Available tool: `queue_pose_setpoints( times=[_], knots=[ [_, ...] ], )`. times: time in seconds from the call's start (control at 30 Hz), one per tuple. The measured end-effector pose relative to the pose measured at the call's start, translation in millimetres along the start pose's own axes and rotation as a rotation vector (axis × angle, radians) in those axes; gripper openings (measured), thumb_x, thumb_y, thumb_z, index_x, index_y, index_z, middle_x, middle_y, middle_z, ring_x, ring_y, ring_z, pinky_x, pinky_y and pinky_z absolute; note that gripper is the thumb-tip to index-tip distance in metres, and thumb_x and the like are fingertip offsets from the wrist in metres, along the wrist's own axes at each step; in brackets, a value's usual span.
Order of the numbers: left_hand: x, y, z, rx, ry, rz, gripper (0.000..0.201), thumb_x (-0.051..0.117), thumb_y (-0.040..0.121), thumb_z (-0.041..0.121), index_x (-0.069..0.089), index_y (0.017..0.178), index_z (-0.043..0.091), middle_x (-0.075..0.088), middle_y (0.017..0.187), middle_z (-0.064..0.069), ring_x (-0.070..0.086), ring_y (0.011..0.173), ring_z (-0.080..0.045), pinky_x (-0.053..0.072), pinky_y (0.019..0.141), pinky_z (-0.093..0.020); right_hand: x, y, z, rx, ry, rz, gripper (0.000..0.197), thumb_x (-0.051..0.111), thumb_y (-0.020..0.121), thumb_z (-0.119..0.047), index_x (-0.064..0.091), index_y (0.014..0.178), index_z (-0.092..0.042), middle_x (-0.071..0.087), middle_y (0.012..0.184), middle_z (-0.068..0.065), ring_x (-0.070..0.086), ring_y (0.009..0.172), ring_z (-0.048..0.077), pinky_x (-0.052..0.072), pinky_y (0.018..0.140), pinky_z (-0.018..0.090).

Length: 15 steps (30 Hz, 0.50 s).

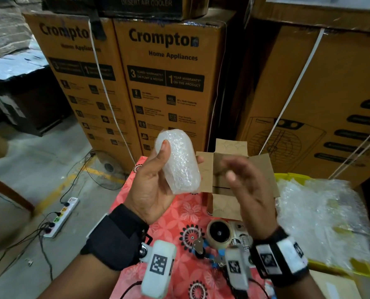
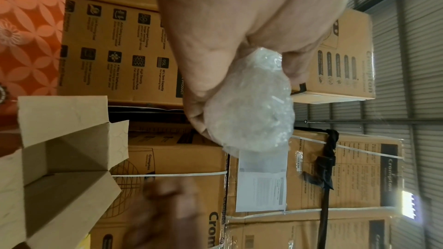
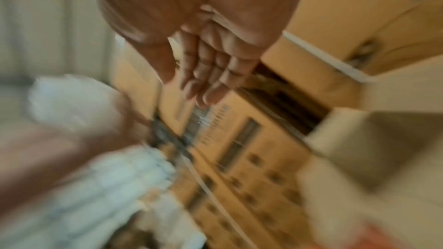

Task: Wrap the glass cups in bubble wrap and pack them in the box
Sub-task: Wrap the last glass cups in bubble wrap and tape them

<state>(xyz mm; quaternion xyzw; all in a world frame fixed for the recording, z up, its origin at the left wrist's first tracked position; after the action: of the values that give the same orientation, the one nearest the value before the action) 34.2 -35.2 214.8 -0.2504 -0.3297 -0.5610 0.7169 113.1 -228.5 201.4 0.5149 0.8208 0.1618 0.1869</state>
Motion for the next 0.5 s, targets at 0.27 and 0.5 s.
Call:
queue_pose_setpoints(
  times=[0.27, 0.5],
  knots=[
    [30, -2, -14, 0.002, -0.17, -0.03, 0.06, 0.061, 0.103, 0.033, 0.045, 0.155, 0.009, 0.057, 0.15, -0.011, 0.059, 0.138, -0.024, 0.055, 0.105, -0.036, 74, 27, -53, -0.309, -0.043, -0.106, 0.04, 0.046, 0.105, -0.011, 0.065, 0.139, -0.009, 0.054, 0.155, 0.001, 0.038, 0.154, 0.021, 0.035, 0.122, 0.055],
    [37, -2, -18, 0.141, -0.161, 0.114, 0.078, 0.076, 0.088, 0.04, 0.044, 0.156, 0.02, 0.059, 0.147, -0.021, 0.067, 0.128, -0.038, 0.06, 0.095, -0.052, 81, 7, -35, -0.242, 0.098, 0.146, 0.046, 0.065, 0.096, -0.024, 0.058, 0.137, -0.006, 0.056, 0.15, 0.003, 0.052, 0.142, 0.025, 0.047, 0.114, 0.05]
  ],
)
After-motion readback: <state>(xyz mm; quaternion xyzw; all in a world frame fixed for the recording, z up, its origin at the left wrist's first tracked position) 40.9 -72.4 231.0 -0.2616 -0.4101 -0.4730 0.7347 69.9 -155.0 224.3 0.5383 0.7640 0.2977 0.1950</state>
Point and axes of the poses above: each hand's wrist, its own y-axis towards the middle knuckle, its own x-axis out of the palm, z = x × y, the point moved 3 cm from there along y, towards the middle knuckle
